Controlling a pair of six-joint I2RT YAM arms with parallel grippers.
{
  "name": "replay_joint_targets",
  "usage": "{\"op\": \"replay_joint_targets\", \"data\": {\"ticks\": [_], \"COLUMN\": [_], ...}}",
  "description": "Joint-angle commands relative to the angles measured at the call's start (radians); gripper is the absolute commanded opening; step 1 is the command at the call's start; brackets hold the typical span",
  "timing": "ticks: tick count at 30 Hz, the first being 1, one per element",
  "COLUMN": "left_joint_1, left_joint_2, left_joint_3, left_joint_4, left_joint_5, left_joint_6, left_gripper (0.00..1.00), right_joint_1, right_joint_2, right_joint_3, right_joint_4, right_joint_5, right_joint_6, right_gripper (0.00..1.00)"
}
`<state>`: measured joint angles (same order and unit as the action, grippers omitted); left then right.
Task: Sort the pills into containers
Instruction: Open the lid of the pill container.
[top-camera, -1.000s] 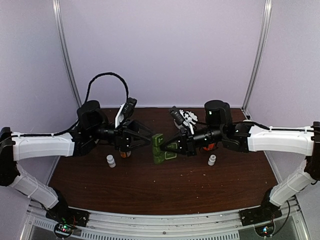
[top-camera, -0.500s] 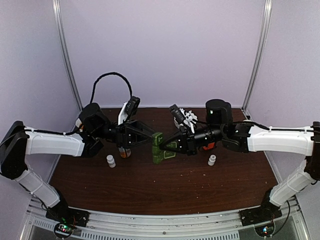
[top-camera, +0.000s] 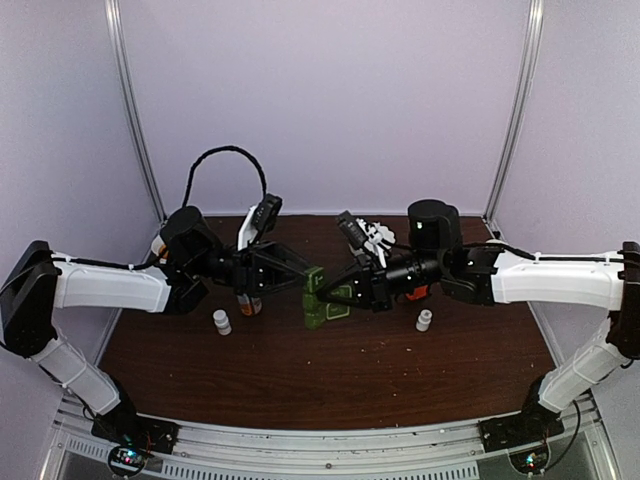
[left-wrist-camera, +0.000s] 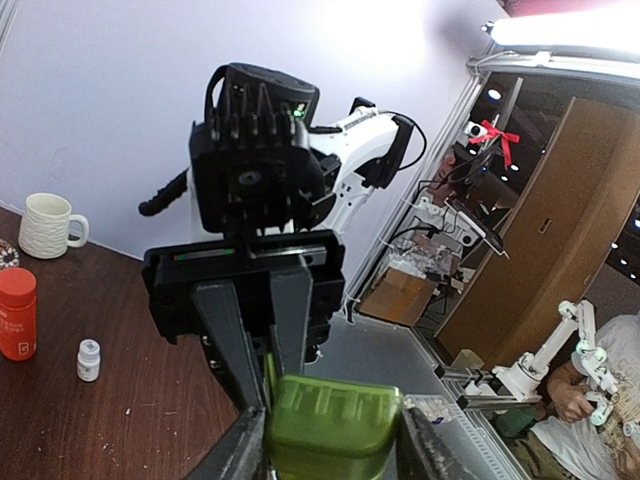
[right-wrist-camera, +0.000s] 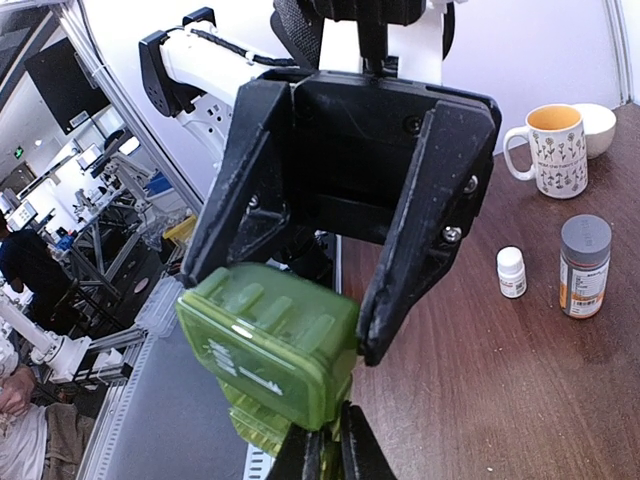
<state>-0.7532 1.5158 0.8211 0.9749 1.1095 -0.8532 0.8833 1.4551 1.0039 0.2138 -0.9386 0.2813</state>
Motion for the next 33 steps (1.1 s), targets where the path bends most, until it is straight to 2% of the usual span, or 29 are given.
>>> {"op": "replay_joint_targets", "data": {"ticks": [1,3,5,10,16,20,26,33], "left_joint_1": [-0.002,-0.007,-0.009,-0.009,-0.016,-0.021,-0.024,-0.023], "left_joint_2": [0.012,0.005,-0.004,-0.013,-0.016,-0.031,-0.069,-0.073], "left_joint_3": [0.017,0.016,0.014,0.016,0.032,0.068,0.1,0.101], "left_joint_4": [-0.028,-0.057,-0.079,-0.107,-0.181,-0.385,-0.581,-0.584], "left_joint_5": [0.003,-0.002,-0.004,-0.006,-0.026,-0.07,-0.153,-0.185], "left_joint_6": [0.049,0.073,0.091,0.104,0.155,0.275,0.407,0.4], "left_gripper": [0.5,0.55,0.55,0.39,0.4,0.31,0.12,0.04], "right_joint_1": [0.006,0.006,0.006,0.006,0.006,0.006,0.006,0.006], "right_joint_2": [0.014,0.017,0.016,0.019,0.027,0.034,0.048,0.051], "right_joint_3": [0.036,0.038,0.038,0.041,0.051,0.058,0.067,0.06], "right_joint_4": [0.042,0.044,0.049,0.055,0.036,0.014,-0.013,-0.004], "right_joint_5": [0.016,0.017,0.015,0.012,0.032,0.064,0.1,0.115], "right_joint_6": [0.019,0.021,0.024,0.029,0.03,0.028,0.021,0.027], "right_gripper": [0.02,0.02,0.02,0.02,0.02,0.03,0.05,0.15]}}
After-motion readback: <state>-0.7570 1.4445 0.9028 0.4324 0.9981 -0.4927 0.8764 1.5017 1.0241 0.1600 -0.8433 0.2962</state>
